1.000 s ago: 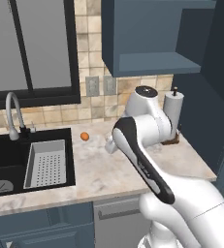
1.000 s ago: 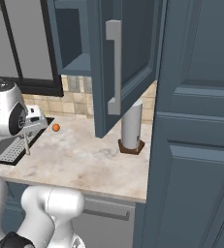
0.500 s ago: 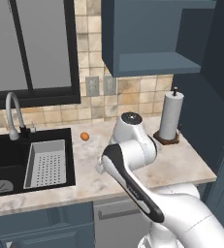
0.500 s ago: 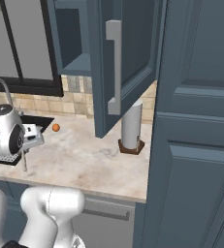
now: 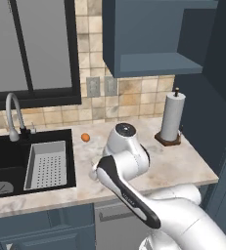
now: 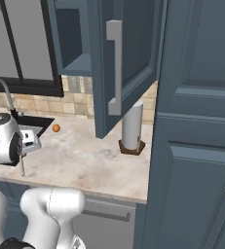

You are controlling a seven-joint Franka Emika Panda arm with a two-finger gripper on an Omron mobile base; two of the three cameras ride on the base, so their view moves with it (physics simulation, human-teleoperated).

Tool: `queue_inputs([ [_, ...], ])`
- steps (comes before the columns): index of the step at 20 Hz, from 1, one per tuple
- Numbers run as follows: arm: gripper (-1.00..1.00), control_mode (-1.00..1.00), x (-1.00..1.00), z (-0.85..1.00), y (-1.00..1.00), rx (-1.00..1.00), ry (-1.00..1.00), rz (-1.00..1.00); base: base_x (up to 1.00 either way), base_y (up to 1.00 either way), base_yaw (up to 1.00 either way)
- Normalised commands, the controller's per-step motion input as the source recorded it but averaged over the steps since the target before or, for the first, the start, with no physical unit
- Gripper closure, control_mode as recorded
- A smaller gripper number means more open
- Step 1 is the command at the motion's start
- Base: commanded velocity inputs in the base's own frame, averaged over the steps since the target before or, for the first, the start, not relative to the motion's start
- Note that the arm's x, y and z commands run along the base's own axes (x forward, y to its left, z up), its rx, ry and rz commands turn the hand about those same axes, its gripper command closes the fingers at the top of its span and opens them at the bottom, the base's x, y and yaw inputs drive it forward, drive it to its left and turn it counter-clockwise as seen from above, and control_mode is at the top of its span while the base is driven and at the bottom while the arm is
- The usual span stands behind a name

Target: Open the cabinet. Pick the dish brush and place it next to the sink. Then close the cabinet.

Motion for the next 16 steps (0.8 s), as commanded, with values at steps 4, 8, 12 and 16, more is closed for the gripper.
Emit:
queue_inputs([
  [4, 1.00, -1.00, 0.49, -0.02, 0.48, -0.03, 0.14, 0.00, 0.00, 0.00, 0.00],
  [8, 1.00, -1.00, 0.54, -0.13, 0.45, -0.04, 0.14, 0.00, 0.00, 0.00, 0.00],
  [12, 1.00, -1.00, 0.62, -0.04, 0.21, -0.04, 0.12, 0.00, 0.00, 0.00, 0.00],
  [16, 1.00, -1.00, 0.55, -0.10, 0.03, -0.03, 0.10, 0.00, 0.00, 0.00, 0.00],
])
